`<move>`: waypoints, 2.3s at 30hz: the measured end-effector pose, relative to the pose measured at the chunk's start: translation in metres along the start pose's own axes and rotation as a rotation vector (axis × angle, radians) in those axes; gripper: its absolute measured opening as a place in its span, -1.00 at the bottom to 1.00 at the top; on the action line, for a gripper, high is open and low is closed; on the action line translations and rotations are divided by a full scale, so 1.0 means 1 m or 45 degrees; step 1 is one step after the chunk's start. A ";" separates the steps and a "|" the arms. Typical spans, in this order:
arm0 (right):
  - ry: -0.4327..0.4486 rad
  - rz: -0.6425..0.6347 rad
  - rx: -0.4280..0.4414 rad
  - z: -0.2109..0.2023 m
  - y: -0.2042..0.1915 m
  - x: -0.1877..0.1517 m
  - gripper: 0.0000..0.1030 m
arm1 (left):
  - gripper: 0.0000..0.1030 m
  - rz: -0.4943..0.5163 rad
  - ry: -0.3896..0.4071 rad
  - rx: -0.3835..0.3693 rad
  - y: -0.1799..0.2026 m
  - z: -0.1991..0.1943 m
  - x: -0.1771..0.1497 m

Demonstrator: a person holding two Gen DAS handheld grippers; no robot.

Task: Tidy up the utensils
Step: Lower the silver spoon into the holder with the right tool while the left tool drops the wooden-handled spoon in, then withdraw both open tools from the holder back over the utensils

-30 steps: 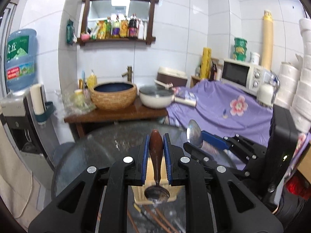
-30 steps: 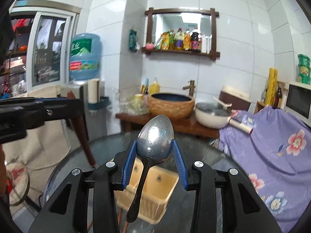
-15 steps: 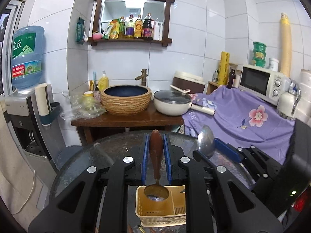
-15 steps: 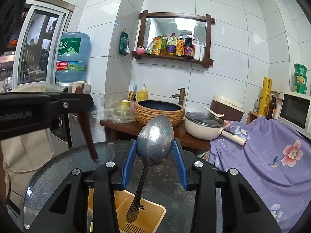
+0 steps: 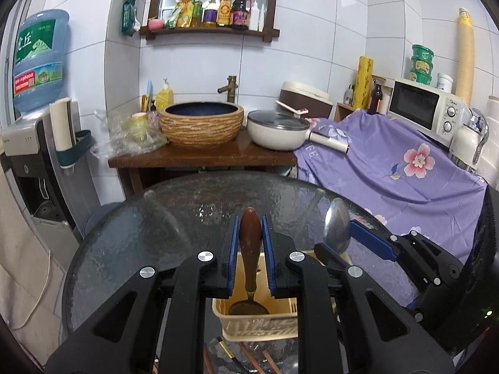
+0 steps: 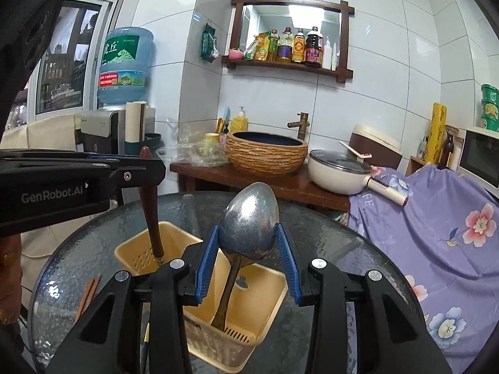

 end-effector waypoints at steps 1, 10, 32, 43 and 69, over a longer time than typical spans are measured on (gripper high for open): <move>-0.008 -0.004 0.000 0.000 -0.001 -0.002 -0.27 | -0.69 -0.001 -0.005 0.000 -0.001 0.001 -0.002; -0.072 -0.036 0.029 0.002 -0.009 -0.020 -0.27 | -0.69 -0.012 -0.087 -0.018 -0.004 0.015 -0.028; -0.043 -0.035 0.040 -0.015 -0.005 -0.025 0.13 | -0.42 -0.023 -0.019 -0.037 -0.008 -0.007 -0.027; -0.085 0.021 0.024 -0.065 -0.005 -0.055 0.18 | 0.80 -0.065 0.119 0.128 -0.038 -0.076 -0.062; -0.628 0.043 0.108 -0.032 -0.041 -0.175 0.05 | -0.40 -0.204 -0.398 0.282 -0.120 -0.044 -0.231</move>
Point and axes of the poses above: each gripper's, at about its wrist camera, not at the fingertips, and z roughly the way its jaws point, y to its right, x to its top, the point moved 7 cm from there along z, roughly the way its jaws point, and after that the axes turned 8 degrees about -x, right-handed, at the moved point
